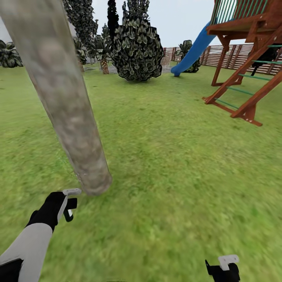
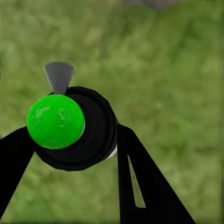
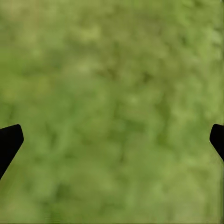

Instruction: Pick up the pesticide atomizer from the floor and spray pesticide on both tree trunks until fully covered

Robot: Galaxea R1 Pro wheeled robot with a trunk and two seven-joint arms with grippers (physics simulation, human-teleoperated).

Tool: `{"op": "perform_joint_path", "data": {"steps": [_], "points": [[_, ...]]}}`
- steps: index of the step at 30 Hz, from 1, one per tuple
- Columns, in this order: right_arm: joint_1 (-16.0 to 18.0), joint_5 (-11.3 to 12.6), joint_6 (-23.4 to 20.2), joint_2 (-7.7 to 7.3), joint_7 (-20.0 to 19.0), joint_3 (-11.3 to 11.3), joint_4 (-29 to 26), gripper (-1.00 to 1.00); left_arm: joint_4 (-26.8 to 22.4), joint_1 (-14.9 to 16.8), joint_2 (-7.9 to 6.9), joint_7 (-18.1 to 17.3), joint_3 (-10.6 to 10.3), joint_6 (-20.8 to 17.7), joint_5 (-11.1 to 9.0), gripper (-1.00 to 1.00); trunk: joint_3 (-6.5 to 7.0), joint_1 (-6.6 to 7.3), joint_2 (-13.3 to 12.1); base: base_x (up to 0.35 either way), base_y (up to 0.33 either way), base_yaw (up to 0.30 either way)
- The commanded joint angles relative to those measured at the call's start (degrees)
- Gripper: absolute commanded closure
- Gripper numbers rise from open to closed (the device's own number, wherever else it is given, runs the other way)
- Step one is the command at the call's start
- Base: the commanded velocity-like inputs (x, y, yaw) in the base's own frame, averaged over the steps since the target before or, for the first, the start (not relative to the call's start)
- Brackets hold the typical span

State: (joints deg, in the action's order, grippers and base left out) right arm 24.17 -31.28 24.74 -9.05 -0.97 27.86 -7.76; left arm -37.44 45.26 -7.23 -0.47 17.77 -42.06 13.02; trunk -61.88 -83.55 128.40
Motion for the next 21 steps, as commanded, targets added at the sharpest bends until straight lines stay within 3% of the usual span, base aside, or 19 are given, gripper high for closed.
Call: {"op": "perform_joint_path", "data": {"steps": [1,6,8,10,12,14,16,19,20,21], "points": [[0.0,0.03,0.03,0.0,0.0,0.0,0.0,-1.0,0.0,0.0,0.01,0.02,-0.04,0.57,0.06,1.0,0.0,0.0,0.0,0.0,-0.282,0.149],[0.0,0.01,0.05,-0.09,0.0,0.0,-0.06,-1.0,-0.04,0.09,0.28,-0.28,-0.63,1.44,0.03,1.0,0.0,0.0,0.0,0.063,-0.18,0.019],[0.0,0.01,0.05,-0.13,0.0,0.0,-0.06,-1.0,-0.08,0.56,1.62,-0.27,-1.47,1.39,0.12,1.0,0.0,0.0,0.0,0.005,-0.008,0.0],[0.0,0.06,0.05,-0.17,0.0,0.0,-0.06,-1.0,-0.09,2.27,3.88,-0.24,-2.22,0.9,0.16,1.0,0.0,0.0,0.0,0.001,-0.001,0.0],[0.0,0.07,0.05,-0.23,0.0,0.0,-0.06,-1.0,-0.04,3.11,2.48,-0.51,-2.04,0.63,0.13,1.0,0.0,0.0,0.0,0.0,0.0,0.0],[0.0,0.02,0.05,-0.26,0.0,0.0,-0.06,-1.0,0.01,3.01,-1.15,-1.71,-1.97,0.54,0.08,1.0,0.0,0.0,0.0,0.0,0.0,0.0],[0.0,0.03,0.05,-0.24,0.0,0.0,-0.06,-1.0,-0.05,2.71,-1.87,-4.29,-2.25,0.5,0.16,1.0,0.0,0.0,0.0,0.0,0.0,0.0],[0.0,0.01,0.05,-0.25,-0.03,0.0,-0.06,-1.0,-0.14,4.32,1.94,-5.67,-2.58,0.24,0.28,1.0,0.0,0.0,0.0,0.0,0.0,0.0],[0.0,-0.01,0.03,-0.19,-0.08,0.0,-0.06,-1.0,-0.26,6.48,2.47,-5.69,-2.78,-2.01,0.48,1.0,0.0,0.0,0.0,0.0,0.0,0.0],[0.0,-0.01,0.02,-0.18,-0.09,0.0,-0.06,-1.0,-0.36,7.02,1.72,-5.69,-2.77,-2.69,0.68,1.0,0.0,0.0,0.0,0.0,0.0,0.0]]}}
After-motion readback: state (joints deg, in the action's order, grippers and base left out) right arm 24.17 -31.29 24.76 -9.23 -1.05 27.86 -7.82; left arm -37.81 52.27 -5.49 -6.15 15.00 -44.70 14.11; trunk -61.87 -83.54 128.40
